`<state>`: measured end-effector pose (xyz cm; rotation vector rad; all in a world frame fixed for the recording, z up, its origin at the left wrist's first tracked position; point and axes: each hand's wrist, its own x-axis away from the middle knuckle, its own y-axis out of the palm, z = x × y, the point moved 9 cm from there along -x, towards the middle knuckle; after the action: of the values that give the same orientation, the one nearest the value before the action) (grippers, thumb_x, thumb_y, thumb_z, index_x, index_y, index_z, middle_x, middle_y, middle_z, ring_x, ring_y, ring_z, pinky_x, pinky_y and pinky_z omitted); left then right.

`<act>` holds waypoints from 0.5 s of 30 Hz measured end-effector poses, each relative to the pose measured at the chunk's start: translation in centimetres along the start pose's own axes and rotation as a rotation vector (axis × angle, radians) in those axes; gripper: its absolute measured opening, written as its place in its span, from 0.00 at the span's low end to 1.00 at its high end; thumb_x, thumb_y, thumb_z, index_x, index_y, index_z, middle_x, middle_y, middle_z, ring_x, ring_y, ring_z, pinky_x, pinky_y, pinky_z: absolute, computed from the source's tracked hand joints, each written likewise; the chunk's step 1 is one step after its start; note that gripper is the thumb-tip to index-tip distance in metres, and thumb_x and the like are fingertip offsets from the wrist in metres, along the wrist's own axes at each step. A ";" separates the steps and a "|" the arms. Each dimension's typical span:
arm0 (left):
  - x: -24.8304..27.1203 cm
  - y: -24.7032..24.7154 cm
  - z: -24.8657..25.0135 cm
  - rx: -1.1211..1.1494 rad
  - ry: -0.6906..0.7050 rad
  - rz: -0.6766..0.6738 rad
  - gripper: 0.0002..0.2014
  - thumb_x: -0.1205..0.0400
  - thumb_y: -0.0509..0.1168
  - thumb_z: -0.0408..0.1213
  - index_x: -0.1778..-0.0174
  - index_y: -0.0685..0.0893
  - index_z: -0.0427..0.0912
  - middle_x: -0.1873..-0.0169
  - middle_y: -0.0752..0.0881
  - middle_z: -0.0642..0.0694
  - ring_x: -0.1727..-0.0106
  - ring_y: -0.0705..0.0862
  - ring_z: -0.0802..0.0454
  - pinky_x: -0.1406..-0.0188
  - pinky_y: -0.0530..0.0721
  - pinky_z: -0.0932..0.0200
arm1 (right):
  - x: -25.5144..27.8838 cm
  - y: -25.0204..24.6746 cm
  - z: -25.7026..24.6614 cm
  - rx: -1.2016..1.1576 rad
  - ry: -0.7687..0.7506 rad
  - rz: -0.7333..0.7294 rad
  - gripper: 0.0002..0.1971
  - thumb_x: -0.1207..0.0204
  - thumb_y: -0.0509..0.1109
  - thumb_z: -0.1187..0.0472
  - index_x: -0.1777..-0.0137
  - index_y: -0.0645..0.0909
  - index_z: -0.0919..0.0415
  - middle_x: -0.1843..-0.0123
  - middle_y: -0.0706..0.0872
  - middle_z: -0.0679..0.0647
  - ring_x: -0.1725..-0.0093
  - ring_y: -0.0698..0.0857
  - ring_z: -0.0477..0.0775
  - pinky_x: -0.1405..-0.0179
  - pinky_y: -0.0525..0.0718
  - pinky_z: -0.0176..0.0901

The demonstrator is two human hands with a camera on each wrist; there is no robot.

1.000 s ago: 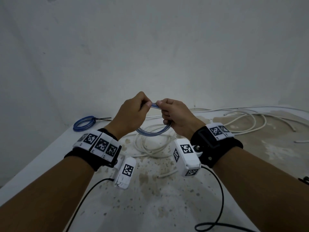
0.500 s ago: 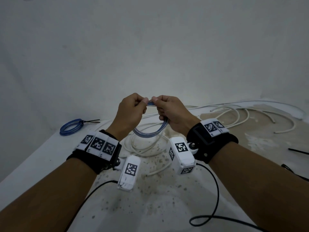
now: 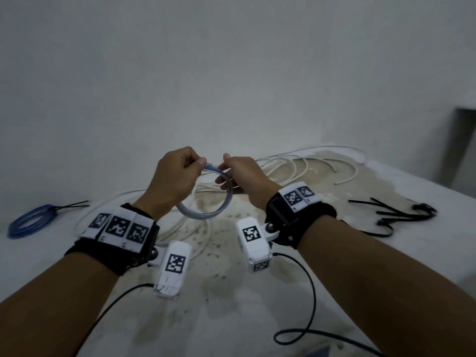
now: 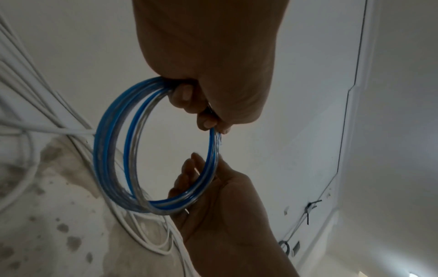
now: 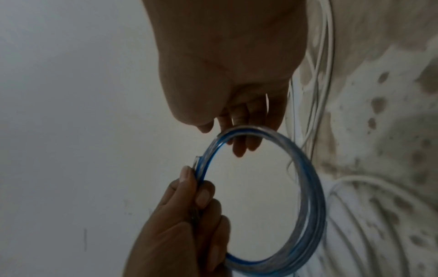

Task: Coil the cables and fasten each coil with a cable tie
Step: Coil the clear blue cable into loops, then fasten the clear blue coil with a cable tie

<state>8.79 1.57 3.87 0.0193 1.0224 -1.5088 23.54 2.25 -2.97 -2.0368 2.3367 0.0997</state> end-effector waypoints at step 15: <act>2.7 8.7 5.4 0.088 -0.017 -0.190 0.11 0.16 0.65 0.40 0.63 0.83 0.41 0.70 0.85 0.42 0.73 0.75 0.51 0.69 0.72 0.58 | 7.2 -25.7 1.8 1.318 0.122 0.547 0.10 0.22 0.65 0.62 0.48 0.83 0.68 0.47 0.88 0.64 0.47 0.88 0.64 0.51 0.85 0.47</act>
<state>17.98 -2.55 0.69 -0.0295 0.9650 -1.7237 47.97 -8.17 -5.85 -0.7629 1.9411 -1.1915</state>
